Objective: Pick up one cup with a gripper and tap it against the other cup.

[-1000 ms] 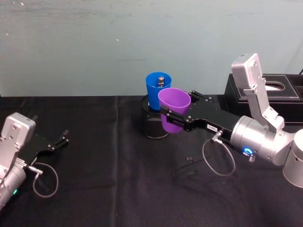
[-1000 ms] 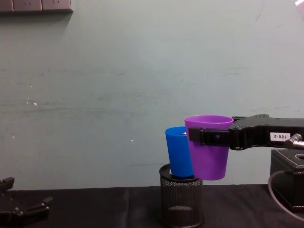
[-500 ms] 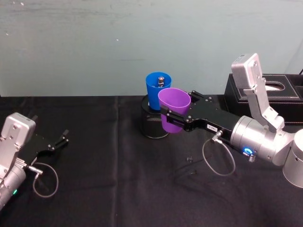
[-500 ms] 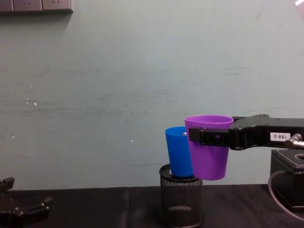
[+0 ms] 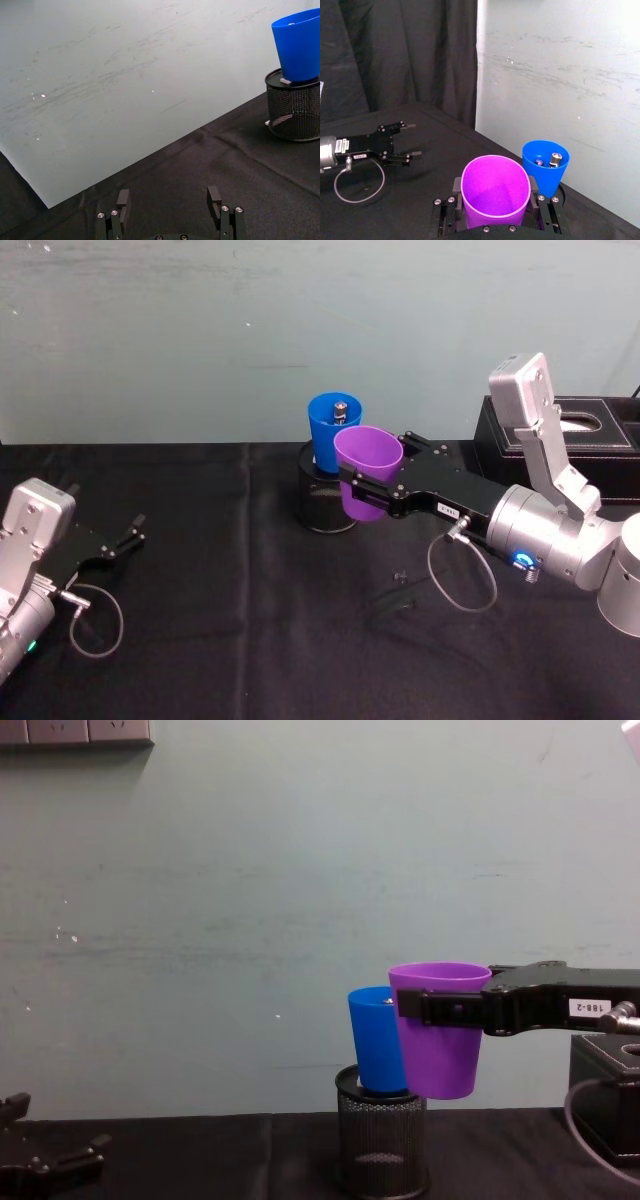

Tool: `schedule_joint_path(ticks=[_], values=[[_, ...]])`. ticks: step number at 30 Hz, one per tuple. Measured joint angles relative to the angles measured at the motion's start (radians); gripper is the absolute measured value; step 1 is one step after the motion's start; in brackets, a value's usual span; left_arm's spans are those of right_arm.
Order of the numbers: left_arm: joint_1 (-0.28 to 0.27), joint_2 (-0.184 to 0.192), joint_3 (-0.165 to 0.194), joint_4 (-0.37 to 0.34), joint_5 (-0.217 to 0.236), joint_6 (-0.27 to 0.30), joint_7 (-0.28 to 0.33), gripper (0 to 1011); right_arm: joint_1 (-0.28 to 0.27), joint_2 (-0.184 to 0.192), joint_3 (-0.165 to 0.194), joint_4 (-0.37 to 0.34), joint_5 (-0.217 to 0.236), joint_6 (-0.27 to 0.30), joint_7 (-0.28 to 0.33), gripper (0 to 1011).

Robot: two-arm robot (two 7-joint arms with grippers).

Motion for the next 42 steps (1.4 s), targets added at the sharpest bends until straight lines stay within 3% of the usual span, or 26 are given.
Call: schedule_joint_path(ticks=[42], values=[[0.0, 0.0, 0.0, 0.0, 0.0, 0.0, 0.0, 1000, 0.0, 0.0, 0.0, 0.0, 0.0, 0.0, 0.0, 731]])
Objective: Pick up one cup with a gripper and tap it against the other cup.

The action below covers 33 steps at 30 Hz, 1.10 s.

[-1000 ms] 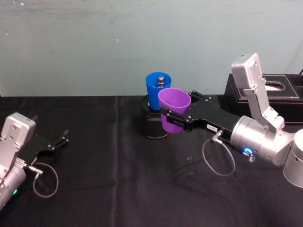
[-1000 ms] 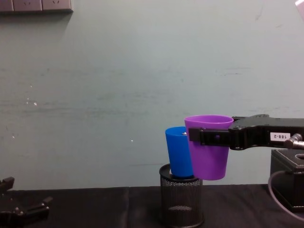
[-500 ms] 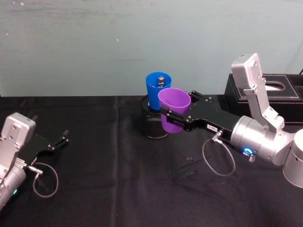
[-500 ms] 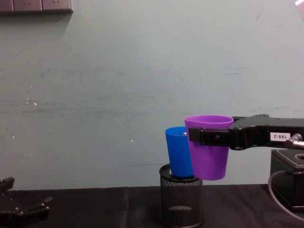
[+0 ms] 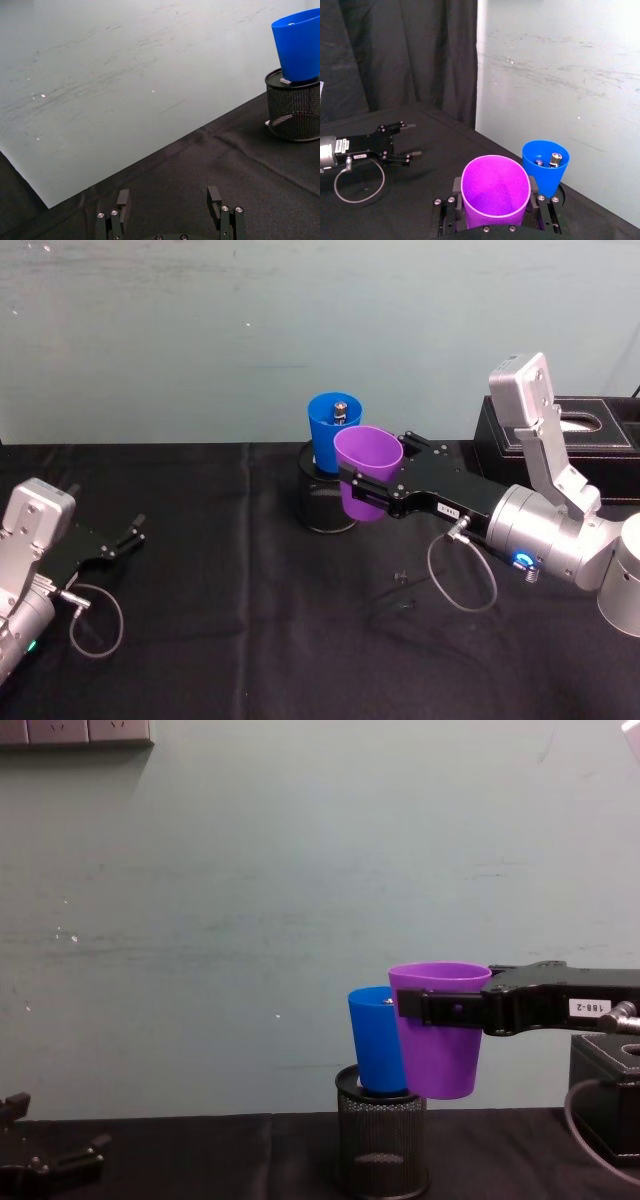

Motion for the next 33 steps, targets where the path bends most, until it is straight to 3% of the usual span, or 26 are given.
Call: schedule_joint_path(ticks=[33], values=[[0.0, 0.0, 0.0, 0.0, 0.0, 0.0, 0.0, 1000, 0.0, 0.0, 0.0, 0.0, 0.0, 0.0, 0.0, 731]])
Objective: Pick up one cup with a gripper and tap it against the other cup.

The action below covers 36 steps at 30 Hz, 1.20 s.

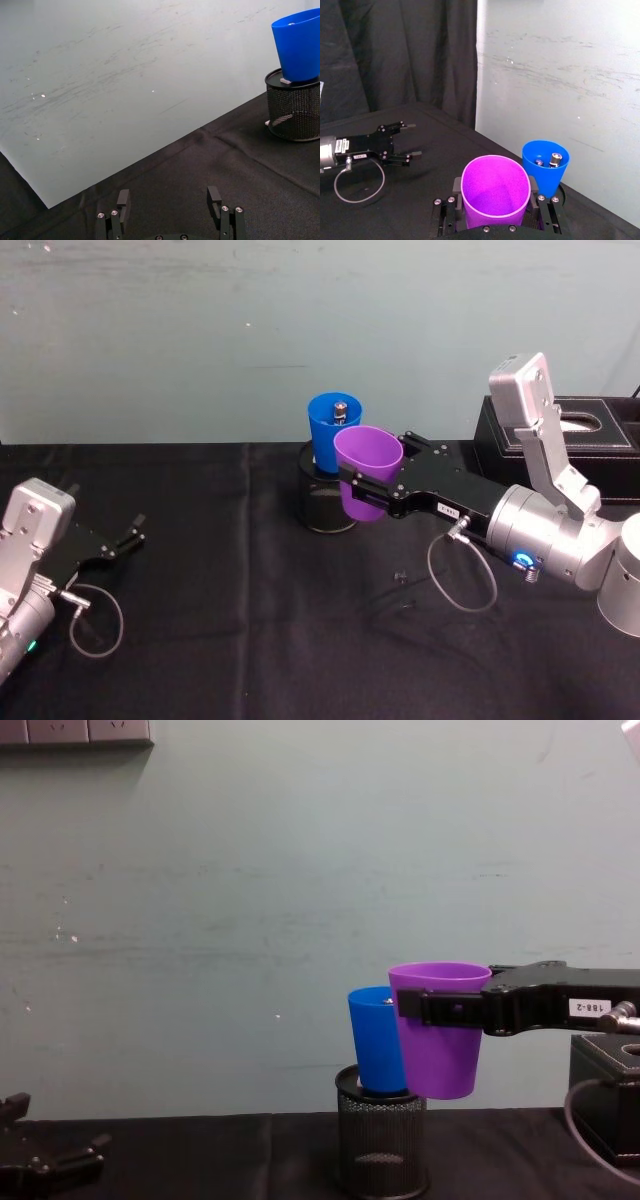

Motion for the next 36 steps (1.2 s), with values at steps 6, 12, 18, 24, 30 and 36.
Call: schedule_joint_path(ticks=[6, 12, 18, 24, 30, 36], values=[[0.0, 0.0, 0.0, 0.0, 0.0, 0.0, 0.0, 1000, 0.0, 0.0, 0.0, 0.0, 0.0, 0.0, 0.0, 731], [0.0, 0.0, 0.0, 0.0, 0.0, 0.0, 0.0, 1000, 0.0, 0.0, 0.0, 0.0, 0.0, 0.0, 0.0, 731], [0.0, 0.0, 0.0, 0.0, 0.0, 0.0, 0.0, 1000, 0.0, 0.0, 0.0, 0.0, 0.0, 0.0, 0.0, 731], [0.0, 0.0, 0.0, 0.0, 0.0, 0.0, 0.0, 1000, 0.0, 0.0, 0.0, 0.0, 0.0, 0.0, 0.0, 731], [0.0, 0.0, 0.0, 0.0, 0.0, 0.0, 0.0, 1000, 0.0, 0.0, 0.0, 0.0, 0.0, 0.0, 0.0, 731], [0.0, 0.0, 0.0, 0.0, 0.0, 0.0, 0.0, 1000, 0.0, 0.0, 0.0, 0.0, 0.0, 0.0, 0.0, 731]])
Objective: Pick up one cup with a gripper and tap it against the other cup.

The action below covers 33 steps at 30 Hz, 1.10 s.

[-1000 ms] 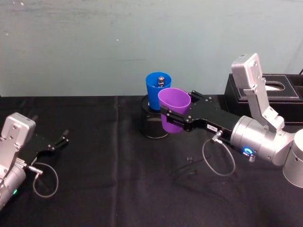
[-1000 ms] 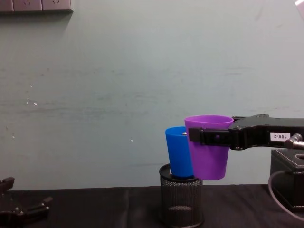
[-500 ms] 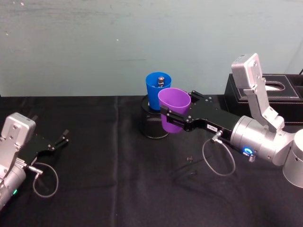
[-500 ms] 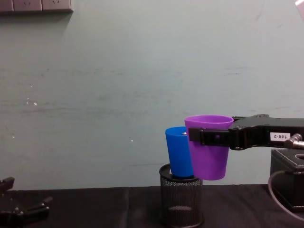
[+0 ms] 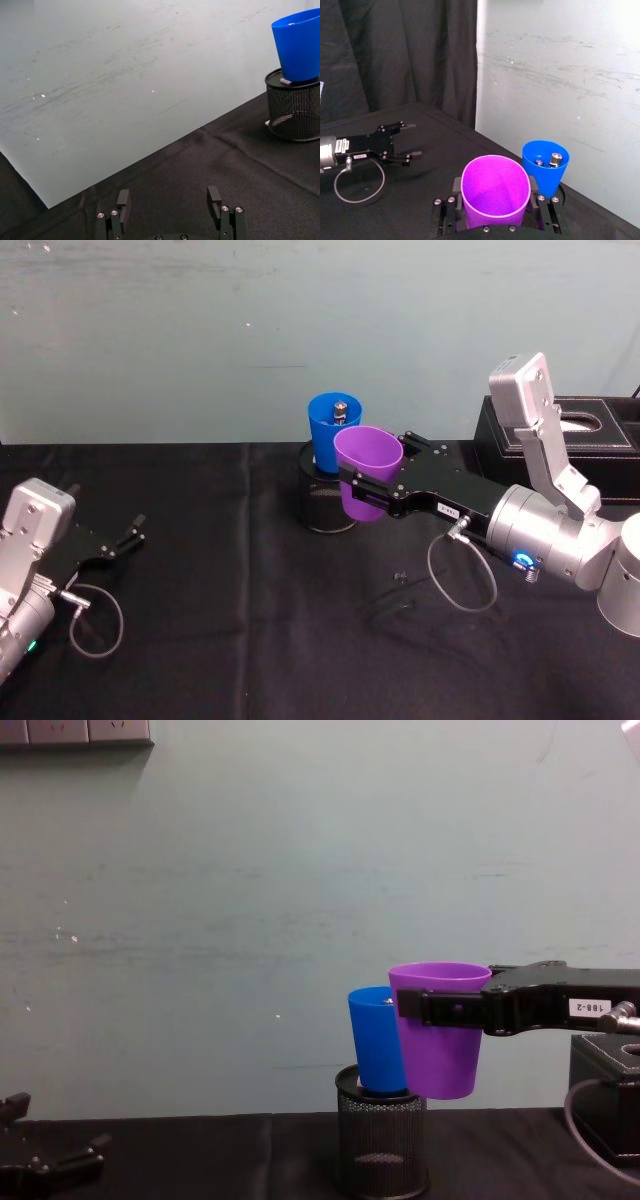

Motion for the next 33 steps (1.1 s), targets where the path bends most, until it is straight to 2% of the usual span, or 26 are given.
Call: schedule_joint_path(ticks=[33], values=[[0.0, 0.0, 0.0, 0.0, 0.0, 0.0, 0.0, 1000, 0.0, 0.0, 0.0, 0.0, 0.0, 0.0, 0.0, 731]])
